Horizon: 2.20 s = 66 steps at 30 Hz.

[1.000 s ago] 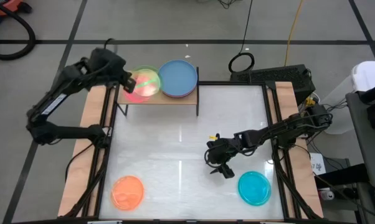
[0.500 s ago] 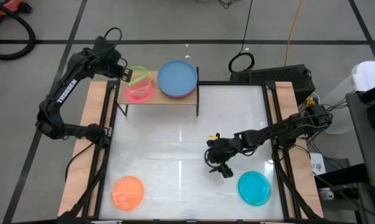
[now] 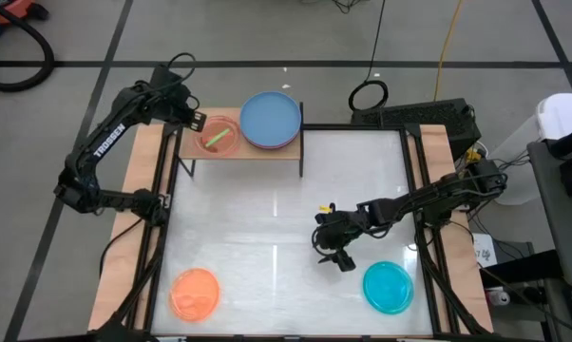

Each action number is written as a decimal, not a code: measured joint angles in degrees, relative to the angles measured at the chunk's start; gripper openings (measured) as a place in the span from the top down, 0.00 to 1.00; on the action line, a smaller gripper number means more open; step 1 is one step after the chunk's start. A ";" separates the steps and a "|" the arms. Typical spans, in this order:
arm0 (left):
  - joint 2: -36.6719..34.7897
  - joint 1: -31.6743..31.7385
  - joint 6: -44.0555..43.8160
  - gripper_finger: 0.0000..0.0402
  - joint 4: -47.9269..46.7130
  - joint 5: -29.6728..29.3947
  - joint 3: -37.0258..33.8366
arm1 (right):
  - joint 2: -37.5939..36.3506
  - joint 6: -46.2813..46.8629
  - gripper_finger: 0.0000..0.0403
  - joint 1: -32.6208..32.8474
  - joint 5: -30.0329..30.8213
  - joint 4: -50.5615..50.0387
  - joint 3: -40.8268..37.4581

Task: Place and stack plates onto a shelf
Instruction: Stack the transparent green plate on top of the pink plate on the shelf, then stack the transparent blue plate on top of the green transparent plate on the shelf

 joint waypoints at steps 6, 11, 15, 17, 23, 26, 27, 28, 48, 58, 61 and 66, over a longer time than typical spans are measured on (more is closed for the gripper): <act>-0.07 -0.02 1.91 0.63 1.91 -0.22 0.33 | 0.00 -0.54 0.44 0.00 0.13 0.02 0.00; -2.28 -0.18 3.19 0.59 4.07 4.05 4.27 | -3.44 -2.86 0.44 0.00 0.18 -2.74 0.55; -8.53 -2.49 3.71 0.59 11.05 11.18 5.46 | -10.09 -4.69 0.44 0.00 2.02 -11.82 4.45; -12.73 -4.61 3.72 0.59 13.70 12.13 5.34 | -13.76 -4.51 0.44 0.27 4.09 -17.52 7.36; -26.22 -12.96 0.50 0.59 20.32 12.04 -2.05 | -20.79 -2.15 0.44 3.37 4.74 -30.33 15.06; -32.70 -17.81 -3.67 0.59 25.11 12.02 -8.92 | -21.47 -1.25 0.44 5.41 4.81 -33.26 15.96; -34.84 -19.70 -5.53 0.59 27.03 12.07 -11.46 | -21.22 -0.53 0.44 6.08 4.79 -34.55 15.96; -37.03 -21.63 -7.14 0.59 29.10 12.17 -14.11 | -20.67 0.42 0.44 6.86 4.78 -36.18 15.93; -31.87 -59.18 -10.69 0.59 75.01 6.98 -43.40 | -10.67 15.58 0.44 13.20 -1.62 -48.15 4.81; -17.72 -74.20 -7.19 0.59 85.29 -6.17 -44.04 | -10.67 19.04 0.44 13.25 -1.66 -44.50 -3.25; -15.00 -76.00 -7.22 0.59 86.95 -7.27 -44.04 | -10.67 20.11 0.44 13.22 -1.68 -41.63 -5.47; -12.29 -77.02 -7.24 0.59 87.72 -7.65 -44.04 | -10.67 21.27 0.44 13.24 -3.30 -39.46 -7.83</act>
